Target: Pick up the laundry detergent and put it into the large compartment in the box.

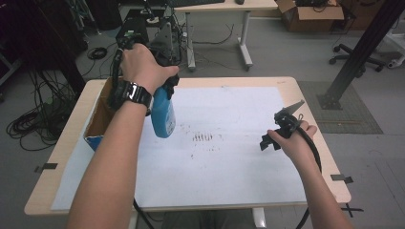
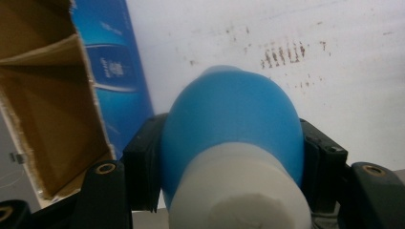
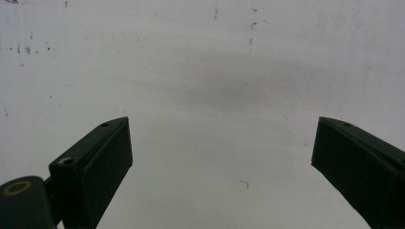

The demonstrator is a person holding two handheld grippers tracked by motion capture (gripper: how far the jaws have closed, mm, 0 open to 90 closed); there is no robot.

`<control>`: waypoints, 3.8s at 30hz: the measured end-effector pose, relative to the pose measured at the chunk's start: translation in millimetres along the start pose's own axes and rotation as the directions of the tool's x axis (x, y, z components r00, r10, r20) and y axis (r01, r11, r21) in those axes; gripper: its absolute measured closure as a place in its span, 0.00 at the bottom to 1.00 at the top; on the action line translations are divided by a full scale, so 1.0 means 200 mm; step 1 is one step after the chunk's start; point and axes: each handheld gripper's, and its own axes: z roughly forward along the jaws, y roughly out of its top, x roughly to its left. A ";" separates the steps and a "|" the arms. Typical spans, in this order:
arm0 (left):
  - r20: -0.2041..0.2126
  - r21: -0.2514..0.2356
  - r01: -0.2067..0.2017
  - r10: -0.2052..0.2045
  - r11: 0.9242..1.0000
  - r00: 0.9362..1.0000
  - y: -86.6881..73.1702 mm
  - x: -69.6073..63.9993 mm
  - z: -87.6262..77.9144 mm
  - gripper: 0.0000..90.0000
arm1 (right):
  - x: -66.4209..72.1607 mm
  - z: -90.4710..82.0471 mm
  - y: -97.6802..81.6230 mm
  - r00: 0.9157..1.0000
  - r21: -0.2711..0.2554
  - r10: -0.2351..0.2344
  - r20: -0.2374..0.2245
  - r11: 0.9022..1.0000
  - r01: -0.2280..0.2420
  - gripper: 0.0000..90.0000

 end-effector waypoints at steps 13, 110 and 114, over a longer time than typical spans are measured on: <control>-0.005 -0.014 0.037 -0.037 0.999 0.999 0.01 0.19 -0.20 0.42 | -0.02 -0.02 0.02 1.000 0.002 0.017 0.004 1.000 -0.017 0.07; -0.039 0.137 0.169 -0.165 0.976 0.986 -0.07 0.77 0.63 0.42 | 0.02 0.14 0.03 0.999 0.053 0.012 0.035 0.999 -0.014 0.07; -0.034 0.138 0.169 -0.166 0.976 0.986 -0.07 0.78 0.65 0.42 | 0.02 0.14 0.03 0.999 0.055 0.013 0.036 0.998 -0.015 0.07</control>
